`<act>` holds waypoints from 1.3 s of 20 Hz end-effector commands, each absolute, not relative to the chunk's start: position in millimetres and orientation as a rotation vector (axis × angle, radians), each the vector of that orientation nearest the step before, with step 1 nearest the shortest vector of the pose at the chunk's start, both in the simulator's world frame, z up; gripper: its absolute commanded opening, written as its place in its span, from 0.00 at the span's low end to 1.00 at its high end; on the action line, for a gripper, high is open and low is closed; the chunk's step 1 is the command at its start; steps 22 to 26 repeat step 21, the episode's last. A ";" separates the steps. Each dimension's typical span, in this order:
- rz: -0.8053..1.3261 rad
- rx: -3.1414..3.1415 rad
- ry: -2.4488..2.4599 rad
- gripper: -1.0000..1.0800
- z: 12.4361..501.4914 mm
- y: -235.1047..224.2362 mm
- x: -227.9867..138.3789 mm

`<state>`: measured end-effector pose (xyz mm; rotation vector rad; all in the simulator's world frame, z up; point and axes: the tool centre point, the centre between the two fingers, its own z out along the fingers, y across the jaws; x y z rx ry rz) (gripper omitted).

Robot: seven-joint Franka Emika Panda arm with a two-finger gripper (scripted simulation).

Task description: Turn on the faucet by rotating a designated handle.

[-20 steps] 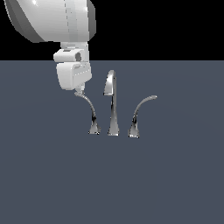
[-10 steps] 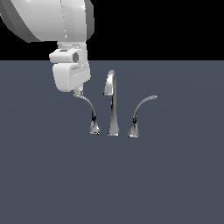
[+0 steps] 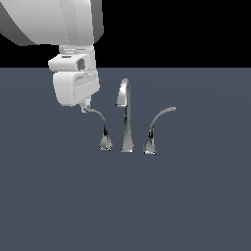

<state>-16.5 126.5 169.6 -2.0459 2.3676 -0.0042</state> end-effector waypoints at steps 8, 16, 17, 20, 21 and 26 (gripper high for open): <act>0.000 -2.058 2.366 0.00 169.7 119.1 -37.0; 0.000 -2.058 2.371 0.00 170.2 95.5 -53.6; 0.000 -2.057 2.372 0.00 170.0 92.4 -55.6; 0.000 -2.057 2.373 0.00 170.5 83.5 -62.0; 0.000 -2.057 2.373 0.00 170.5 83.5 -62.0; 0.000 -2.057 2.373 0.00 170.5 83.5 -62.0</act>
